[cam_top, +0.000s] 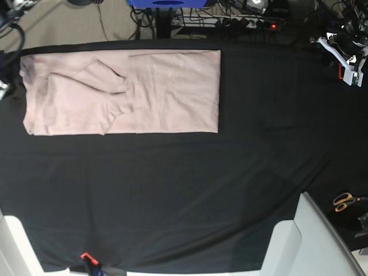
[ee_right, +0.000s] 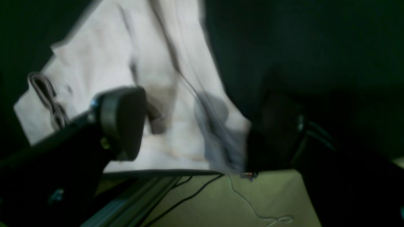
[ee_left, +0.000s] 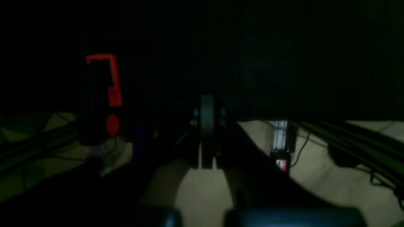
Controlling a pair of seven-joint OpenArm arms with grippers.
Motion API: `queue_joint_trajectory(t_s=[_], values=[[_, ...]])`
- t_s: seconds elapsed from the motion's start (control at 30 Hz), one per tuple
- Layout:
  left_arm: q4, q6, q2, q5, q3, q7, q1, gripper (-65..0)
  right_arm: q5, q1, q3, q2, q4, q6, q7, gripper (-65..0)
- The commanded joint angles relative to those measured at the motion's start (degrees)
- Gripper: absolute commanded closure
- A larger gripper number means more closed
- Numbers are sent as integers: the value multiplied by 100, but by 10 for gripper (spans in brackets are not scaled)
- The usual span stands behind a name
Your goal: Fold the T-shirt properly
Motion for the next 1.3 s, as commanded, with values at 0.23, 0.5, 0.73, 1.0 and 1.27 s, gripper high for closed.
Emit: queue_joint_trajectory(t_s=[0.23, 0.5, 0.73, 1.0, 1.27], values=[[-222, -96, -88, -59, -28, -73, -2, 0, 76, 202, -236, 942, -2025, 19, 356, -567], [-407, -96, -79, -59, -19, -73, -11, 0, 76, 273, -1326, 652, -2042, 19, 339, -564], [-407, -96, -70, -59, -10, -73, -20, 0, 76, 299, -1361, 406, -2033, 19, 233, -564], [-407, -96, -70, -59, 359, -73, -28, 0, 76, 537, -1361, 291, -2033, 19, -197, -563], [-407, -88, -61, -59, 596, -73, -46, 0, 76, 440, -1370, -139, -1251, 19, -505, -480]])
